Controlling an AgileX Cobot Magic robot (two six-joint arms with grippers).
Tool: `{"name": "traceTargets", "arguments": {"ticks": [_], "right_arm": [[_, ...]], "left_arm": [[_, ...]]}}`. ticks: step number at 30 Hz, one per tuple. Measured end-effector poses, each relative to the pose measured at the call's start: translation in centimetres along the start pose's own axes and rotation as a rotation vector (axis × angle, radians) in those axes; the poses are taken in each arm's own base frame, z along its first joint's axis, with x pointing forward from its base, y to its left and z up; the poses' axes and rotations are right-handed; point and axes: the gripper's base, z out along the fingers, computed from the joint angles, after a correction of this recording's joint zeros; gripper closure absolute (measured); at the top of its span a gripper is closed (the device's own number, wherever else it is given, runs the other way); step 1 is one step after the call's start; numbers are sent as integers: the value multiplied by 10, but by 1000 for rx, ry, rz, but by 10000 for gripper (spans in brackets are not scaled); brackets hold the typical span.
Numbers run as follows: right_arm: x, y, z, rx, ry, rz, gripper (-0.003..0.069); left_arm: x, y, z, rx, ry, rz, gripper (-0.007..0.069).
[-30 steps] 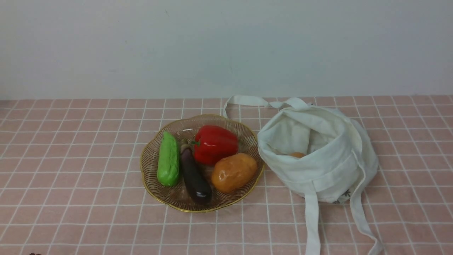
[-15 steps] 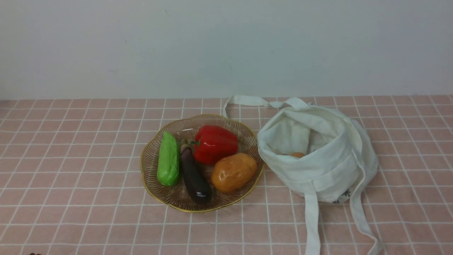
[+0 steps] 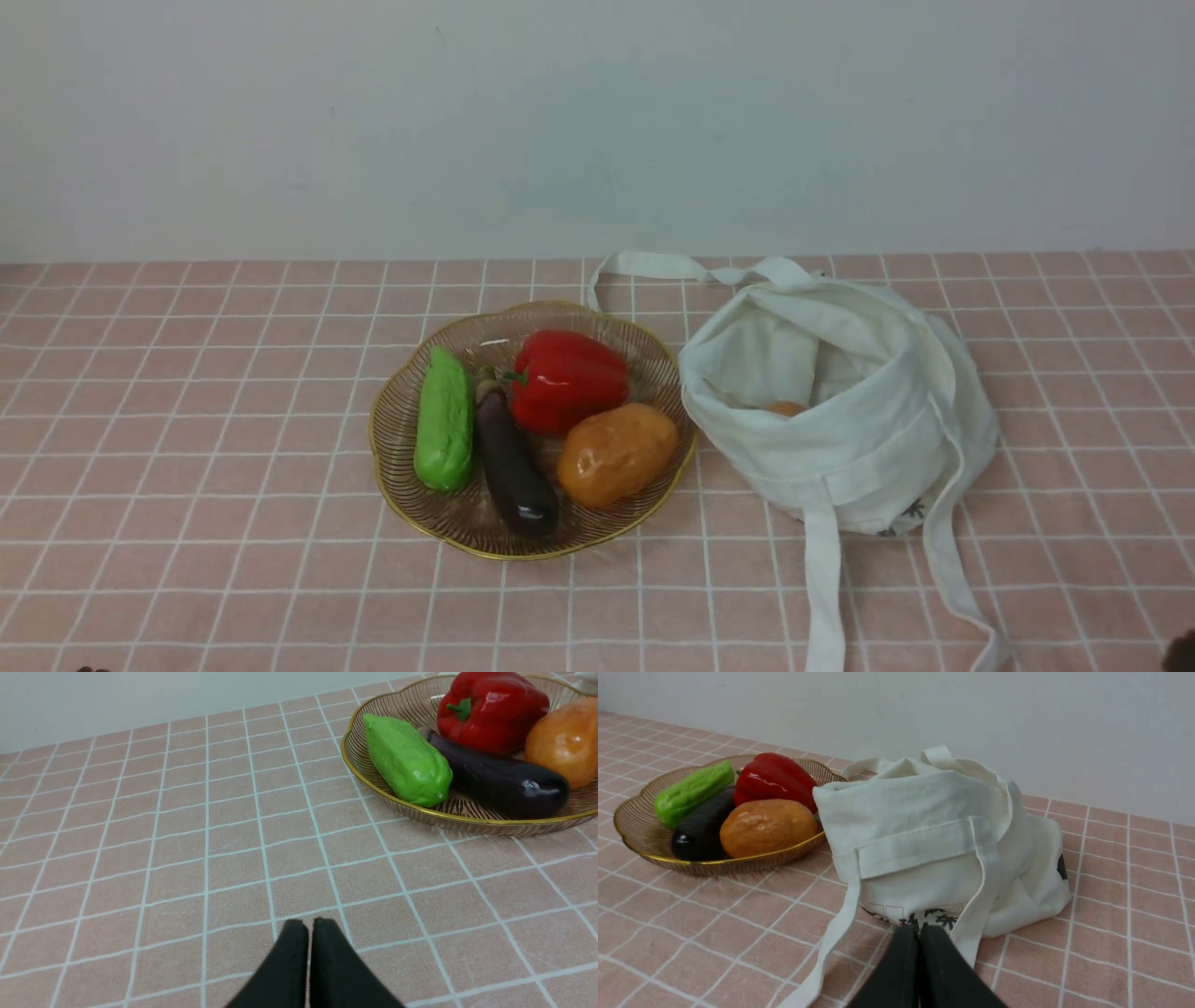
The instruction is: Take vegetables from bag on pink coffee tablecloth place on plate.
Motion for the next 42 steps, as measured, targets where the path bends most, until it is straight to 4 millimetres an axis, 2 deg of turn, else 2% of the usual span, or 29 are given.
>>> {"name": "traceTargets", "arguments": {"ticks": [10, 18, 28, 42], "right_arm": [[1, 1, 0, -2, 4, 15, 673], [16, -10, 3, 215, 70, 62, 673], [24, -20, 1, 418, 89, 108, 673], [23, -19, 3, 377, 59, 87, 673]], "left_arm": [[0, 0, 0, 0, 0, 0, 629], [0, 0, 0, 0, 0, 0, 629], [0, 0, 0, 0, 0, 0, 629], [0, 0, 0, 0, 0, 0, 629]]}}
